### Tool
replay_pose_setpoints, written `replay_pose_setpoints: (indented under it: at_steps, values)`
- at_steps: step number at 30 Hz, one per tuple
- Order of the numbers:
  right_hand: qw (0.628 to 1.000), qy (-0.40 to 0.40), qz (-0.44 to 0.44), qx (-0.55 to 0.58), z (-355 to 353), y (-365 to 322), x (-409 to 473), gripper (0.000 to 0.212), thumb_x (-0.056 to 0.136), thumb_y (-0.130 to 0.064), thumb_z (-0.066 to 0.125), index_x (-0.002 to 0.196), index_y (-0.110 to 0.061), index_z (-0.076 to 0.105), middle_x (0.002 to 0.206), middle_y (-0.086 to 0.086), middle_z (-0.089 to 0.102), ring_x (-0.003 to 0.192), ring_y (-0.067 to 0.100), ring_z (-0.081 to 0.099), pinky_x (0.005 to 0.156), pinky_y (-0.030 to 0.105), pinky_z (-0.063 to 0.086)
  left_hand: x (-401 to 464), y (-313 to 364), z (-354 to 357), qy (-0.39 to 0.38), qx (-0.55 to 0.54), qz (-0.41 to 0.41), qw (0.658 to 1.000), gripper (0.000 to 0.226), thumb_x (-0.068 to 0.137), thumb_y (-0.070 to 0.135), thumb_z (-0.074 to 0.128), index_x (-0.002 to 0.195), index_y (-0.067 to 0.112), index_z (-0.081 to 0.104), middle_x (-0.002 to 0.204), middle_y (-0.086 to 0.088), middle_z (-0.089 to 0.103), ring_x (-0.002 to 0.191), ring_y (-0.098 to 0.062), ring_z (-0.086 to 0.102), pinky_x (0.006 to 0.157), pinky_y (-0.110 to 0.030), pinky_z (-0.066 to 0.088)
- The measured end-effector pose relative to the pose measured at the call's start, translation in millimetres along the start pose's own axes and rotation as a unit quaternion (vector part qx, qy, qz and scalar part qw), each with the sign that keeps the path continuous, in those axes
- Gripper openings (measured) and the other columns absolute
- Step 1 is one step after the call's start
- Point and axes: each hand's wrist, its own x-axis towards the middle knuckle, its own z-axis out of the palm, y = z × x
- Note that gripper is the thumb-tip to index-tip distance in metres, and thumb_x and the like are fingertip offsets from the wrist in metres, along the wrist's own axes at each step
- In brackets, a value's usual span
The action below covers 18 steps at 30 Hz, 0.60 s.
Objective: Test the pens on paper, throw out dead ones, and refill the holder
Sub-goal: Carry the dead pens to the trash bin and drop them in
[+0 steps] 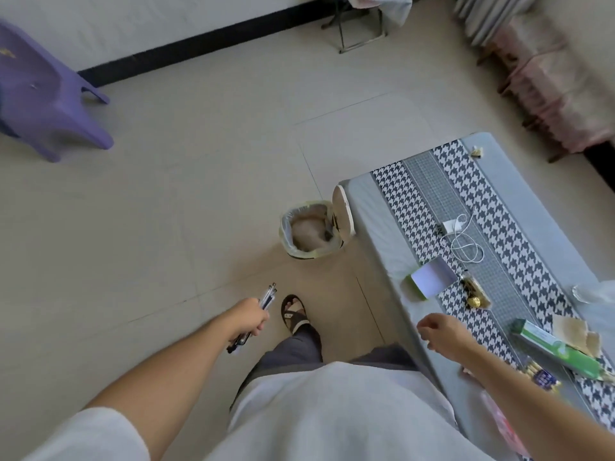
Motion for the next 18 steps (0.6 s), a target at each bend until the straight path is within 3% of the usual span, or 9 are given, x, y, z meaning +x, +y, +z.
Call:
replay_pose_setpoints:
  at_steps: [5, 8, 12, 15, 18]
  values:
    - [1.0, 0.02, 0.007, 0.02, -24.4, -43.3, 17.2, 0.021, 0.092, -0.016, 0.062, 0.082, -0.032, 0.07, 0.087, -0.008, 0.073, 0.081, 0.016, 0.071, 0.077, 0.031, 0.056, 51.6, 81.0, -48.5, -0.011, 0.017, 0.022, 1.0, 0.019, 0.098, 0.012, 0.049, 0.114, 0.003, 0.047, 0.083, -0.014, 0.06, 0.061, -0.022, 0.052, 0.066, -0.032, 0.044]
    - [1.0, 0.009, -0.015, 0.009, -32.7, -66.8, 31.1, 0.019, 0.092, -0.015, 0.063, 0.084, -0.03, 0.072, 0.076, -0.015, 0.071, 0.079, 0.013, 0.07, 0.067, 0.024, 0.047, 77.0, 124.0, -60.0, -0.015, 0.028, 0.023, 0.999, 0.014, 0.1, 0.011, 0.047, 0.112, 0.003, 0.046, 0.085, -0.016, 0.06, 0.056, -0.02, 0.052, 0.057, -0.029, 0.045]
    - [0.999, -0.023, -0.045, -0.019, -40.6, -88.4, 57.8, 0.017, 0.095, -0.018, 0.06, 0.089, -0.03, 0.071, 0.082, -0.012, 0.07, 0.08, 0.011, 0.065, 0.07, 0.025, 0.047, 123.4, 168.2, -58.6, -0.02, 0.054, 0.022, 0.998, 0.005, 0.1, 0.008, 0.046, 0.104, 0.005, 0.048, 0.077, -0.01, 0.059, 0.056, -0.017, 0.053, 0.047, -0.022, 0.044]
    - [0.996, -0.045, -0.066, -0.027, -45.9, -92.3, 76.6, 0.022, 0.096, -0.014, 0.059, 0.084, -0.032, 0.065, 0.076, -0.017, 0.064, 0.07, -0.002, 0.055, 0.06, 0.009, 0.037, 166.9, 190.8, -48.9, -0.016, 0.1, 0.034, 0.994, 0.017, 0.098, 0.006, 0.048, 0.112, -0.002, 0.051, 0.091, -0.017, 0.066, 0.068, -0.025, 0.06, 0.065, -0.033, 0.051]
    - [0.996, -0.056, -0.063, -0.031, -50.1, -86.4, 90.1, 0.024, 0.094, -0.01, 0.06, 0.087, -0.031, 0.068, 0.076, -0.021, 0.065, 0.071, -0.008, 0.055, 0.064, 0.006, 0.04, 212.7, 208.0, -35.3, -0.005, 0.165, 0.045, 0.985, 0.028, 0.095, 0.008, 0.049, 0.12, -0.003, 0.052, 0.107, -0.022, 0.069, 0.088, -0.033, 0.067, 0.08, -0.04, 0.054]
